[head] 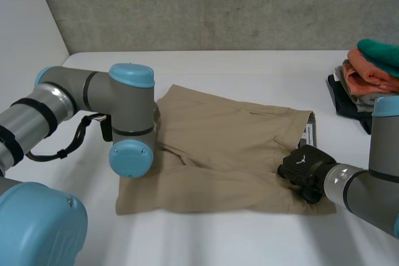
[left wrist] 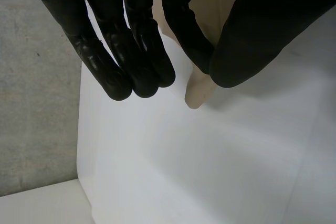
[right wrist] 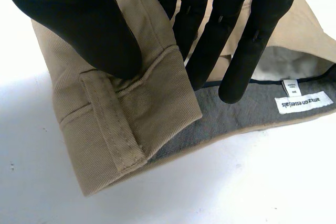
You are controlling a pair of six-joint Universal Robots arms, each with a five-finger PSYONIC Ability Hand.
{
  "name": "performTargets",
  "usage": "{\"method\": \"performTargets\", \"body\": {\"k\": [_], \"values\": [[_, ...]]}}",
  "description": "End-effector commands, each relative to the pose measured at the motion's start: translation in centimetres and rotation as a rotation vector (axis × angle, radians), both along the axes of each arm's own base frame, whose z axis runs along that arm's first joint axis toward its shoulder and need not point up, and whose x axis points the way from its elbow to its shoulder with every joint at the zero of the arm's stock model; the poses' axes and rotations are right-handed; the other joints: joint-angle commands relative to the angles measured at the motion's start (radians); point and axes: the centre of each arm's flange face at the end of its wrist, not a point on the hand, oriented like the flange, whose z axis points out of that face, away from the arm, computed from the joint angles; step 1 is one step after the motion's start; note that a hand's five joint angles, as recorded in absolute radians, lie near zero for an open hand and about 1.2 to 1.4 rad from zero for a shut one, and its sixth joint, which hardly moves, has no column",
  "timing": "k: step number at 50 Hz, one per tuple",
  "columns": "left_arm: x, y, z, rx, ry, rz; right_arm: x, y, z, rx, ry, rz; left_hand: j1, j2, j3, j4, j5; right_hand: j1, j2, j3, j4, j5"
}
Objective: Fold the laundry.
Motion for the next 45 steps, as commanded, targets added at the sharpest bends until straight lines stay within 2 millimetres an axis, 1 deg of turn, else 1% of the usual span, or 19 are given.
{"method": "performTargets", "body": {"k": [1,2,3,6,9,12,14,15,16,20,23,26,28,29,32,36,40,44,45], "values": [[-0.2,0.4,3.1,-0.025,0.092,0.027,-0.1,0.0,0.3,-0.010,-0.004,-0.005,-0.607,-0.650,-0.644,-0.652,-0.621,0.293,0.216,0.206,0.199,0.188],[-0.2,0.4,3.6,-0.028,0.118,0.031,-0.1,-0.1,0.3,-0.011,-0.006,-0.006,-0.856,-0.900,-0.893,-0.902,-0.870,0.293,0.216,0.206,0.199,0.188],[-0.1,0.5,4.6,-0.038,0.178,0.041,-0.1,-0.1,0.4,-0.015,-0.007,-0.006,-0.974,-1.017,-1.011,-1.020,-0.988,0.293,0.216,0.206,0.199,0.188],[0.4,0.6,6.2,-0.041,0.277,0.060,-0.1,-0.1,0.6,-0.019,-0.012,-0.010,-0.974,-1.017,-1.011,-1.020,-0.988,0.293,0.216,0.206,0.199,0.188],[1.6,1.6,7.8,0.007,0.378,0.079,0.0,-0.1,0.9,-0.023,-0.027,-0.020,-0.974,-1.017,-1.011,-1.020,-0.988,0.293,0.216,0.206,0.199,0.188],[2.9,3.9,8.7,0.099,0.450,0.091,0.0,-0.2,1.2,-0.024,-0.047,-0.036,-0.974,-1.017,-1.011,-1.020,-0.988,0.293,0.216,0.206,0.199,0.188],[4.3,7.1,8.3,0.250,0.497,0.098,0.0,-0.3,1.6,-0.022,-0.068,-0.060,-0.974,-1.017,-1.011,-1.020,-0.988,0.293,0.216,0.206,0.199,0.188],[4.5,7.9,8.0,0.294,0.502,0.096,0.1,-0.3,1.7,-0.023,-0.072,-0.065,-0.974,-1.017,-1.011,-1.020,-0.988,0.293,0.216,0.206,0.199,0.188],[5.1,9.5,7.2,0.377,0.508,0.101,0.0,-0.3,1.8,-0.024,-0.076,-0.074,-0.957,-1.000,-0.993,-1.002,-0.970,0.293,0.216,0.206,0.199,0.188],[5.7,12.1,5.1,0.520,0.508,0.083,0.0,-0.4,2.1,-0.031,-0.081,-0.086,-0.918,-0.961,-0.955,-0.963,-0.932,0.293,0.216,0.206,0.199,0.188],[5.5,12.3,3.7,0.516,0.513,0.051,0.1,-0.2,2.3,-0.034,-0.083,-0.084,-0.894,-0.938,-0.931,-0.940,-0.908,0.293,0.216,0.206,0.199,0.188],[5.3,11.5,2.6,0.473,0.511,0.056,0.2,0.1,2.5,-0.034,-0.085,-0.079,-0.798,-0.841,-0.835,-0.843,-0.812,0.293,0.216,0.206,0.199,0.188],[5.4,11.2,2.2,0.467,0.504,0.075,0.2,0.3,2.7,-0.038,-0.086,-0.080,-0.511,-0.554,-0.548,-0.557,-0.525,0.293,0.216,0.206,0.199,0.188],[5.5,11.5,2.2,0.478,0.497,0.083,0.0,0.3,3.0,-0.044,-0.089,-0.085,-0.204,-0.248,-0.241,-0.250,-0.218,0.293,0.216,0.206,0.199,0.188],[5.5,12.2,2.5,0.509,0.489,0.076,-0.2,0.4,3.4,-0.051,-0.094,-0.097,0.246,0.203,0.209,0.201,0.232,0.293,0.216,0.206,0.199,0.188],[6.2,13.7,3.4,0.558,0.460,0.090,-0.8,0.6,4.3,-0.052,-0.101,-0.112,0.248,0.204,0.211,0.202,0.234,0.293,0.216,0.206,0.199,0.188],[7.3,15.8,5.4,0.555,0.452,0.095,-1.3,1.9,4.8,-0.003,-0.077,-0.084,0.248,0.204,0.211,0.202,0.234,0.293,0.216,0.206,0.199,0.188],[8.5,18.8,6.1,0.589,0.424,0.079,-2.7,3.6,4.9,0.093,0.031,0.001,0.248,0.204,0.211,0.202,0.234,0.293,0.216,0.206,0.199,0.188],[8.9,20.2,5.8,0.621,0.392,0.064,-3.5,4.3,4.9,0.148,0.088,0.039,0.248,0.204,0.211,0.202,0.234,0.293,0.216,0.206,0.199,0.188]]}}
